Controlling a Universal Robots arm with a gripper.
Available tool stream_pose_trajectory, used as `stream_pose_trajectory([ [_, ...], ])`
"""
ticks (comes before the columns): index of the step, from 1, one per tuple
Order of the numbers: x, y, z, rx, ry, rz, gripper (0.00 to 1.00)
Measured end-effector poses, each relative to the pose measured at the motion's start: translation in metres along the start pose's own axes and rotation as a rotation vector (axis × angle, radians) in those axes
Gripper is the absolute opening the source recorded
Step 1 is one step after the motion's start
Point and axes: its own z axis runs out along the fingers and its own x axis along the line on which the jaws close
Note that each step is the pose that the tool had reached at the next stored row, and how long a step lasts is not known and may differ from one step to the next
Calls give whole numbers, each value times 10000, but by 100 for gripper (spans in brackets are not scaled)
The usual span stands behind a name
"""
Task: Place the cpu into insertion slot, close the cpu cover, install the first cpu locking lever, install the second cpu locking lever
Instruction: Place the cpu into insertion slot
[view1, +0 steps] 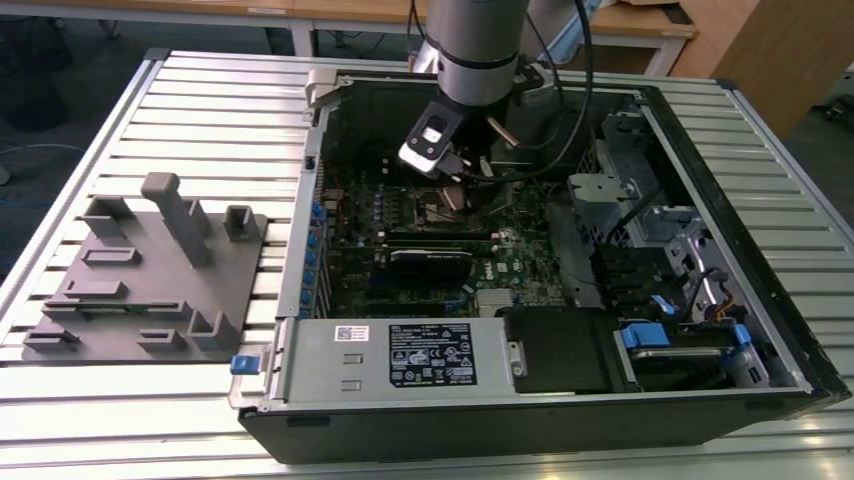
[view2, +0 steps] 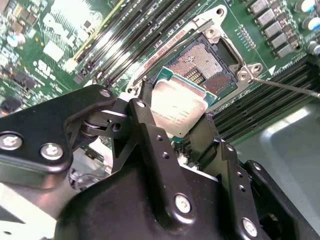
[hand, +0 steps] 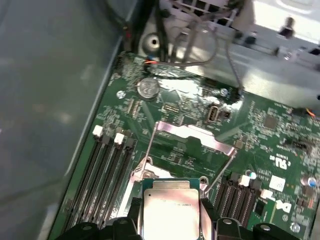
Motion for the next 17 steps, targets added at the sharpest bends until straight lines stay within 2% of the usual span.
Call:
stream_pose_trajectory([
  [8,4,-13,1,-8,7,85,54],
  [13,22,-71,-4,-53,135,235,54],
  [17,27,-83,-5,-84,179,559,54],
])
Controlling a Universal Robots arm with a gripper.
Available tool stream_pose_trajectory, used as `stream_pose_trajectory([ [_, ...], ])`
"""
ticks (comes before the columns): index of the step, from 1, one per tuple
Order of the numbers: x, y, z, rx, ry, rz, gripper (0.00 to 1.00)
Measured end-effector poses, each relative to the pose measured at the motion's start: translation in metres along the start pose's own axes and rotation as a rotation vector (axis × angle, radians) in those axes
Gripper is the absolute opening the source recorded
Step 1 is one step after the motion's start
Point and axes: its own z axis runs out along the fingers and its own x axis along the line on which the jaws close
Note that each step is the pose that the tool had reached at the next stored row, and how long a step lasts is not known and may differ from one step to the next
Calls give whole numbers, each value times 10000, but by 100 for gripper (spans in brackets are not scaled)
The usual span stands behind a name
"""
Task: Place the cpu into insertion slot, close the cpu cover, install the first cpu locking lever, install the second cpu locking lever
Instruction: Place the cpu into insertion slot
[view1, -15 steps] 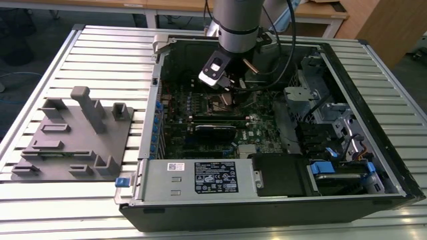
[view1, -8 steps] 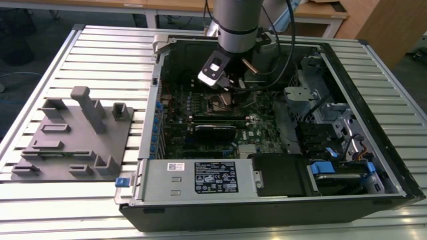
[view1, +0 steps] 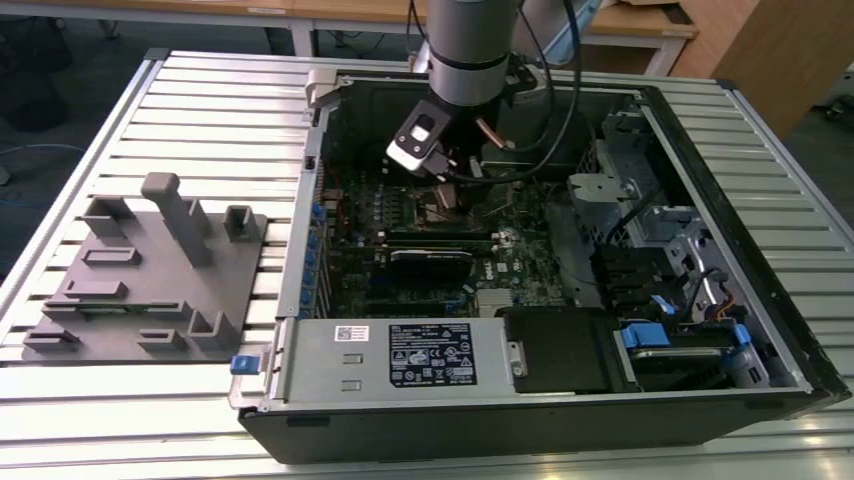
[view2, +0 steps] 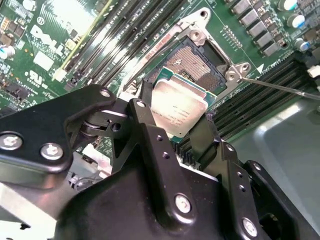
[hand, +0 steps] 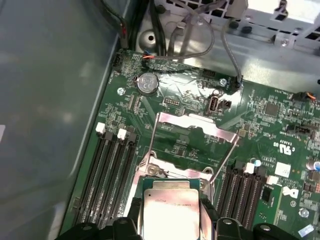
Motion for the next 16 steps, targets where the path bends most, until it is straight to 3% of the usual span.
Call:
stream_pose_trajectory([
  [9,-1,-3,9,-57,-121,1326,54],
  [14,0,-3,9,-61,-127,1399,54],
  [15,0,-3,11,-34,-122,1402,54],
  [16,0,-2,15,117,-91,1412,54],
])
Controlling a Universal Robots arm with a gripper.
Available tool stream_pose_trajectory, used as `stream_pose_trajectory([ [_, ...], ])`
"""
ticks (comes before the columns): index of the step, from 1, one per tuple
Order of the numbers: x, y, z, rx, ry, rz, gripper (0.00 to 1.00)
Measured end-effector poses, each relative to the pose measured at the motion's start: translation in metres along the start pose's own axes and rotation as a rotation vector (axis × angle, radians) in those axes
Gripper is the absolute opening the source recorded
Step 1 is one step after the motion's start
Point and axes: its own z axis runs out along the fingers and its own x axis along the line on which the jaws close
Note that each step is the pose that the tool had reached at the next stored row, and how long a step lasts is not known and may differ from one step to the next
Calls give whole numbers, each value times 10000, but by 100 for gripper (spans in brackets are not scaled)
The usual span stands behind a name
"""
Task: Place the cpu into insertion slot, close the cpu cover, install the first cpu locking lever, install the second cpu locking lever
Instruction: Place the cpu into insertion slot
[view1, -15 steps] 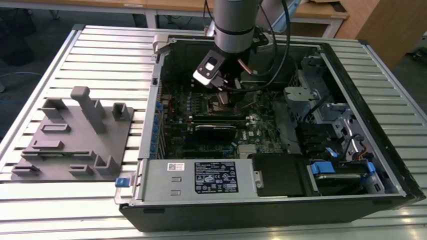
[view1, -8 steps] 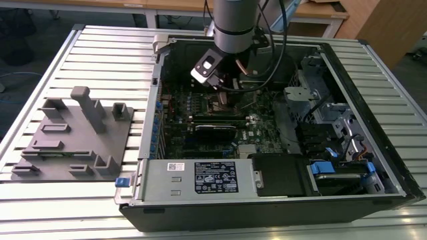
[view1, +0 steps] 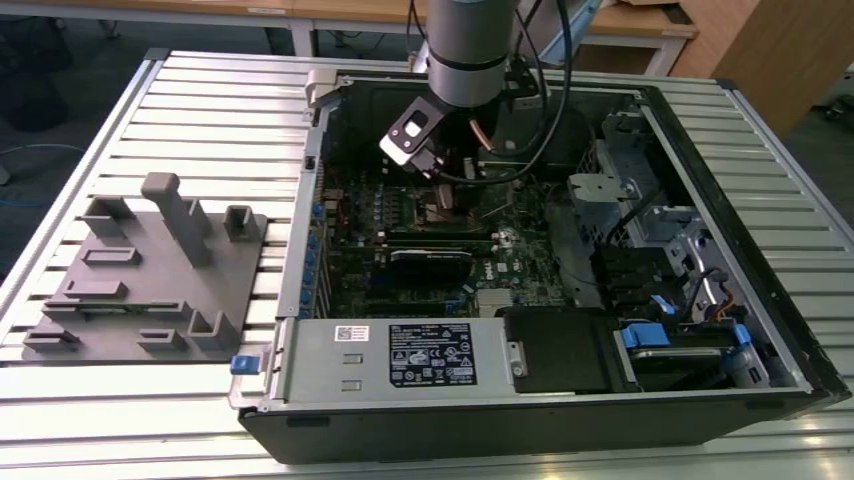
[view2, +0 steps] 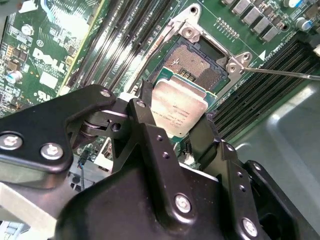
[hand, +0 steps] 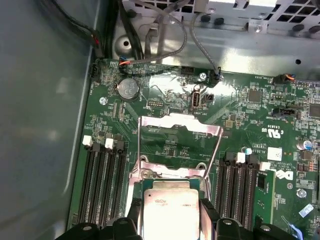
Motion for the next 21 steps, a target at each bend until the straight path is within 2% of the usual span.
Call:
stream_pose_trajectory([
  [2,-2,3,5,307,22,14,54],
  [3,-1,3,6,390,31,18,54],
  [9,-2,4,6,395,29,87,54],
  [15,-2,1,12,368,-17,675,54],
  [16,-1,-2,13,368,-44,695,54],
  [18,-2,-2,13,375,-146,697,54],
  [21,-1,-1,7,379,-201,693,54],
])
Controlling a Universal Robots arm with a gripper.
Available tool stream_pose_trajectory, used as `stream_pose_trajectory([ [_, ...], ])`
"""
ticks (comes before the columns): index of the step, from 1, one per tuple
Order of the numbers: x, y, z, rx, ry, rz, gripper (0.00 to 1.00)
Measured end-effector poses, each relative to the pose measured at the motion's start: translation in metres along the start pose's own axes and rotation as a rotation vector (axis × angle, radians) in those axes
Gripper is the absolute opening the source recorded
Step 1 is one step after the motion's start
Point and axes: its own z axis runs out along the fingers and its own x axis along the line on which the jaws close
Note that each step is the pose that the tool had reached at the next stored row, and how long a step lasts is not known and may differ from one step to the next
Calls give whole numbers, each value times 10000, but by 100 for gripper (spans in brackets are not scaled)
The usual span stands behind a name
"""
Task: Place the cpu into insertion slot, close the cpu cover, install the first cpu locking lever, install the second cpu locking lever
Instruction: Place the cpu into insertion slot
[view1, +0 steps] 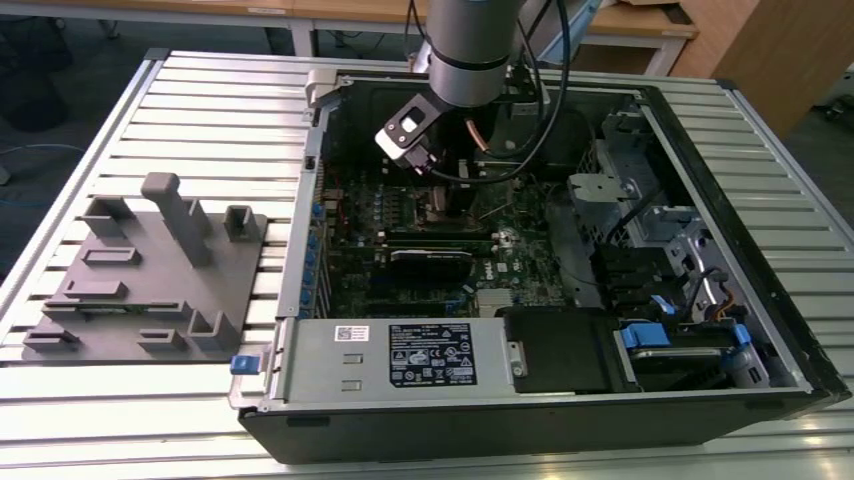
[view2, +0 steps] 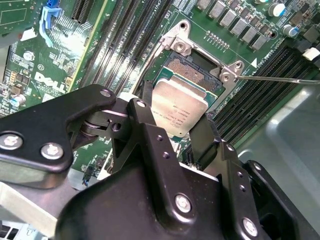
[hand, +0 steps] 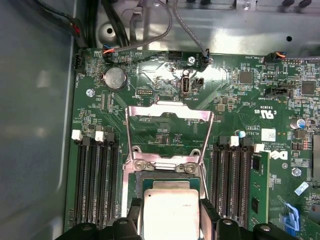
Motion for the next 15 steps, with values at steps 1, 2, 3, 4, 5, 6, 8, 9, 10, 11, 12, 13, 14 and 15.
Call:
stream_pose_trajectory([
  [1,0,0,-5,0,1,0,54],
  [2,0,0,-5,0,0,0,54],
  [3,0,0,-5,0,0,0,54],
  [4,0,0,-5,0,-3,0,54],
  [5,0,0,-7,1,-9,-1,54],
  [6,0,1,-11,2,-20,-1,54],
  [8,1,1,-18,1,-23,0,54],
  [9,1,1,-18,0,-22,-1,54],
  [10,1,1,-18,0,-23,-1,54],
  [11,1,1,-18,0,-22,-1,54],
  [12,1,1,-18,-1,-38,-1,54],
  [13,1,0,-18,2,-87,-1,54],
  [14,1,0,-19,4,-139,-3,54],
  [15,0,1,-18,4,-161,-5,54],
])
